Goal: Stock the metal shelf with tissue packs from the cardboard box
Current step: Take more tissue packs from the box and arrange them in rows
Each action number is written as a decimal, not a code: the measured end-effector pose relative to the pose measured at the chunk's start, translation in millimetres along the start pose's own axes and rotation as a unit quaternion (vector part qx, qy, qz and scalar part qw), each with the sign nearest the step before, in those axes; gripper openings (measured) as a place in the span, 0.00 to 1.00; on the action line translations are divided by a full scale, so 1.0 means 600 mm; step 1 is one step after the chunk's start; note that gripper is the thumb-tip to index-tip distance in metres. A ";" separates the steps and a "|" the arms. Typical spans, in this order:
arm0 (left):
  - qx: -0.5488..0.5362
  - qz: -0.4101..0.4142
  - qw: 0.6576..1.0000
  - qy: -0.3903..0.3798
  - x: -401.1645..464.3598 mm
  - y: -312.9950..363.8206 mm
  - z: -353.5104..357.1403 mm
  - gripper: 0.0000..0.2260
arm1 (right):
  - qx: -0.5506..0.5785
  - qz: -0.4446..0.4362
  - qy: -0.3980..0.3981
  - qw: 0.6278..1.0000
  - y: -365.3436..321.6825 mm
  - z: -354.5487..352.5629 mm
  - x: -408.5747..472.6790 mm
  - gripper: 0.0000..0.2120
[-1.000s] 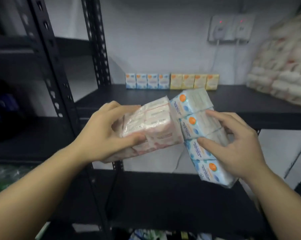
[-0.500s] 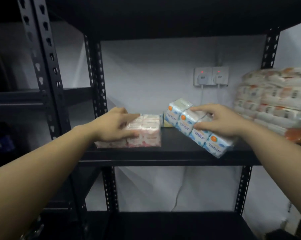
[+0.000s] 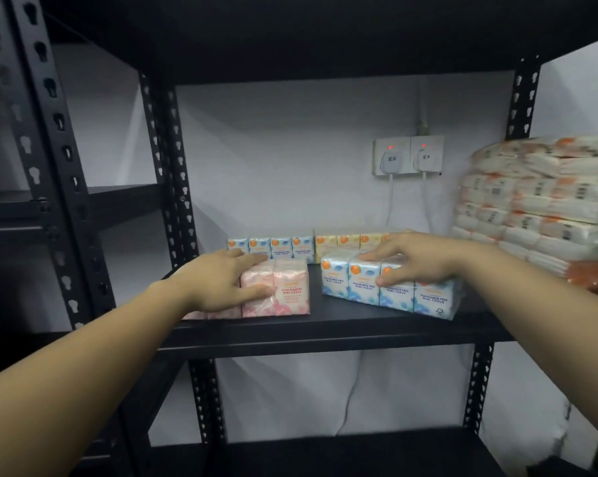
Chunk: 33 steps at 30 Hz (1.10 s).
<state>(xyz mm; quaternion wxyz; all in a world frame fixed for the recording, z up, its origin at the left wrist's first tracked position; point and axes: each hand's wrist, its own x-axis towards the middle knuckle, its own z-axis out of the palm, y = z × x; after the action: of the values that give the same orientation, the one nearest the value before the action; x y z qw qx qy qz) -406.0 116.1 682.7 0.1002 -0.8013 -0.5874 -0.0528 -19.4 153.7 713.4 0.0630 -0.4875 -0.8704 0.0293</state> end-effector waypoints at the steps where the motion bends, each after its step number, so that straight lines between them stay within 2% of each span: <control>1: -0.002 -0.001 1.000 0.001 0.003 0.001 0.001 0.53 | -0.013 -0.004 0.004 1.000 0.000 0.001 0.005 0.28; 4: -0.004 -0.004 1.000 0.004 0.015 0.002 0.003 0.51 | -0.032 -0.019 0.015 0.999 0.001 0.010 0.019 0.28; 7: 0.001 -0.009 1.000 0.008 0.022 0.007 0.004 0.46 | -0.025 -0.001 0.032 0.999 -0.009 0.023 0.027 0.28; 11: 0.004 -0.018 1.000 0.022 0.027 0.007 0.009 0.46 | -0.006 0.026 0.061 0.998 -0.029 0.043 0.035 0.26; 13: 0.006 -0.018 0.999 0.035 0.028 0.003 0.014 0.46 | -0.059 0.030 0.110 0.992 -0.028 0.059 0.042 0.27; 16: 0.013 -0.013 0.999 0.048 0.031 -0.002 0.021 0.46 | -0.140 0.033 0.162 0.976 -0.009 0.077 0.062 0.36; 23: 0.021 -0.013 0.998 0.053 0.037 -0.005 0.026 0.42 | -0.133 0.037 0.133 0.981 0.043 0.073 0.128 0.35; 33: 0.011 -0.015 0.998 0.057 0.038 -0.006 0.027 0.42 | -0.130 0.070 0.141 0.979 0.039 0.083 0.167 0.35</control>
<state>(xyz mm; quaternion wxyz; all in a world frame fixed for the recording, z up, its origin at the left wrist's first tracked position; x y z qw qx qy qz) -402.8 141.9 671.9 0.1409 -0.7869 -0.5934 -0.0934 -58.4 252.0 669.4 0.1188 -0.5508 -0.8127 -0.1484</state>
